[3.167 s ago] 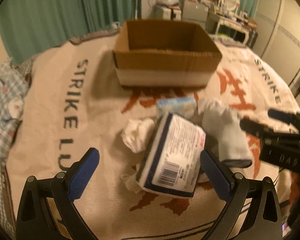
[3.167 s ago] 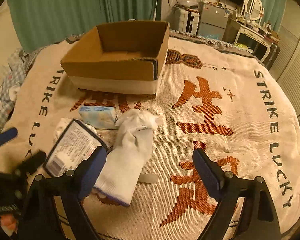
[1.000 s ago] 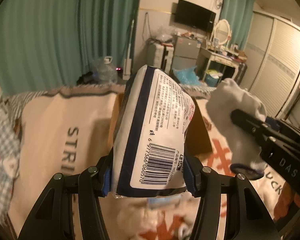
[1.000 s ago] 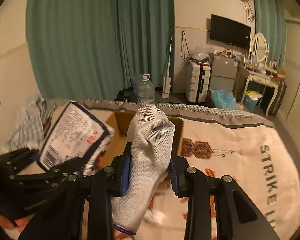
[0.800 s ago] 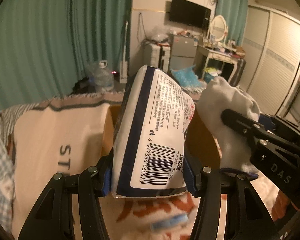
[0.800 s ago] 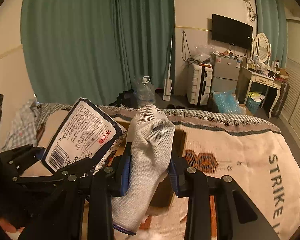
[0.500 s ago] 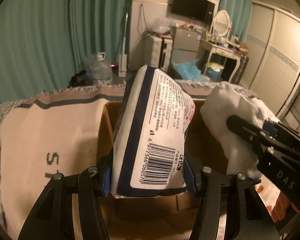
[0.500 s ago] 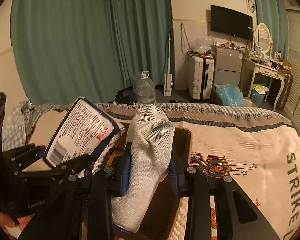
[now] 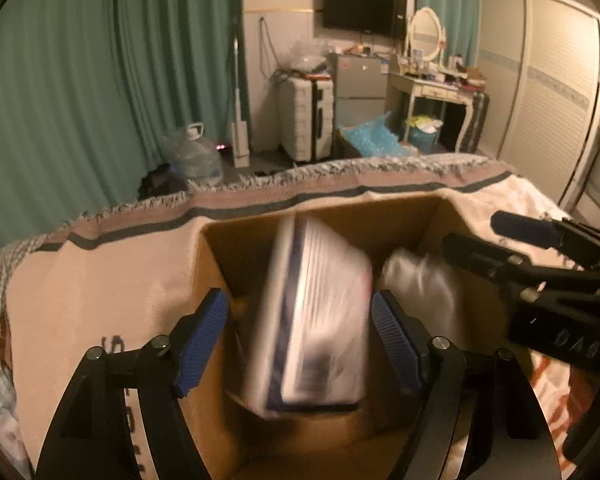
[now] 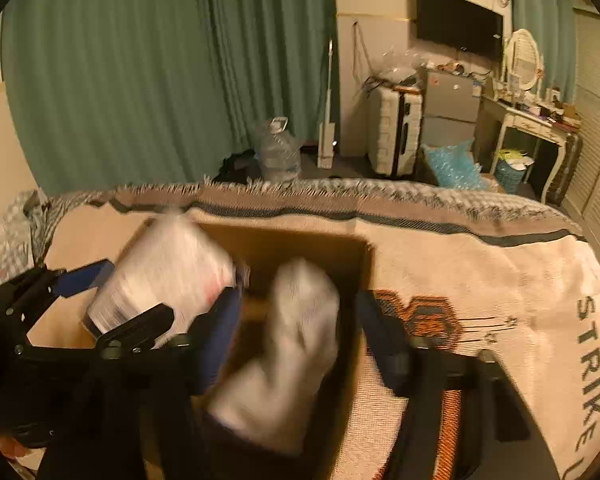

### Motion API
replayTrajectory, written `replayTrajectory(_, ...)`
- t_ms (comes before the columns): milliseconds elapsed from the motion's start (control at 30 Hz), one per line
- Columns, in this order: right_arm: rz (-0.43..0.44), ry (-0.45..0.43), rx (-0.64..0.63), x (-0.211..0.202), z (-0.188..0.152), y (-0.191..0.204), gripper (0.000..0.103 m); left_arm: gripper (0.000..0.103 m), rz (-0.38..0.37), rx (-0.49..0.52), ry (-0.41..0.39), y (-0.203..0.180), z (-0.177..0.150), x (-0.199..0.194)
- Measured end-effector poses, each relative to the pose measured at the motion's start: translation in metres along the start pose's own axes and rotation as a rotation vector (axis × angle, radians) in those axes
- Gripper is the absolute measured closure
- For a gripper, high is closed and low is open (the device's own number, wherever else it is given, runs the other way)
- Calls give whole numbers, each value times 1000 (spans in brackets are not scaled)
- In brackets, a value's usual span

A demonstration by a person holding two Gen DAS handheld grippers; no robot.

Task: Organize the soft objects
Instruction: 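Carry the package and sock into the cardboard box and open both tools, then lift both tools out of the box and back over the blanket, then grasp the small white sock with the left tool while the right tool grasps the green-banded sock bundle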

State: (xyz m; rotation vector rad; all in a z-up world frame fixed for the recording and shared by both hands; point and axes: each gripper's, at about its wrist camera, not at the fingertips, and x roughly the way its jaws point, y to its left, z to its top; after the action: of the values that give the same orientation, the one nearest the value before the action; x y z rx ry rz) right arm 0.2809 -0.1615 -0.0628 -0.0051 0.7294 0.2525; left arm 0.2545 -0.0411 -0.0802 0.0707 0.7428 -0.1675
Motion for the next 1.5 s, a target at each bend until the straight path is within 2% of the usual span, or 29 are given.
replayTrajectory(167, -26, -54, -17, -56, 15, 3, 36, 26, 37, -10, -68, 1, 13, -52)
replayTrajectory(267, -46, -100, -30, -106, 25, 13, 29, 26, 44, -16, -142, 2, 23, -101)
replayTrajectory(367, -57, -144, -45, -153, 28, 22, 28, 26, 59, -14, -213, 0, 30, -155)
replayTrajectory(400, -68, -159, -53, -170, 28, 28, 27, 24, 61, -15, -241, -1, 31, -179)
replayTrajectory(433, -75, -180, -59, -191, 28, 33, 25, 13, 64, -16, -257, -2, 31, -192)
replayTrajectory(467, -74, -196, -62, -207, 27, 38, 21, 9, 68, -19, -284, -3, 29, -212)
replayTrajectory(533, -76, -227, -64, -244, 21, 49, 14, 9, 74, -12, -332, -7, 23, -248)
replayTrajectory(667, -72, -251, -48, -293, 5, 67, 5, 8, 86, 0, -356, -9, 4, -292)
replayTrajectory(700, -62, -254, -40, -301, 1, 67, 0, 8, 86, 1, -356, -9, 0, -298)
replayTrajectory(767, -25, -270, -30, -320, -13, 74, 0, 8, 91, 2, -351, -8, -9, -308)
replayTrajectory(867, -23, -278, -34, -338, -31, 85, 0, 8, 101, -15, -338, -3, -25, -313)
replayTrajectory(967, -25, -263, -40, -338, -51, 91, 0, 8, 95, -40, -304, 3, -44, -309)
replayTrajectory(1067, -27, -210, -22, -320, -74, 90, 0, 8, 98, -75, -258, 12, -66, -294)
replayTrajectory(1267, -46, -1, 20, -239, -126, 78, 0, 8, 112, -103, -108, 21, -117, -232)
replayTrajectory(1400, -43, 128, 53, -192, -155, 75, 1, 10, 94, -161, 58, 25, -152, -184)
replayTrajectory(1500, -34, 217, 75, -165, -178, 78, 10, 10, 89, -187, 124, 27, -168, -163)
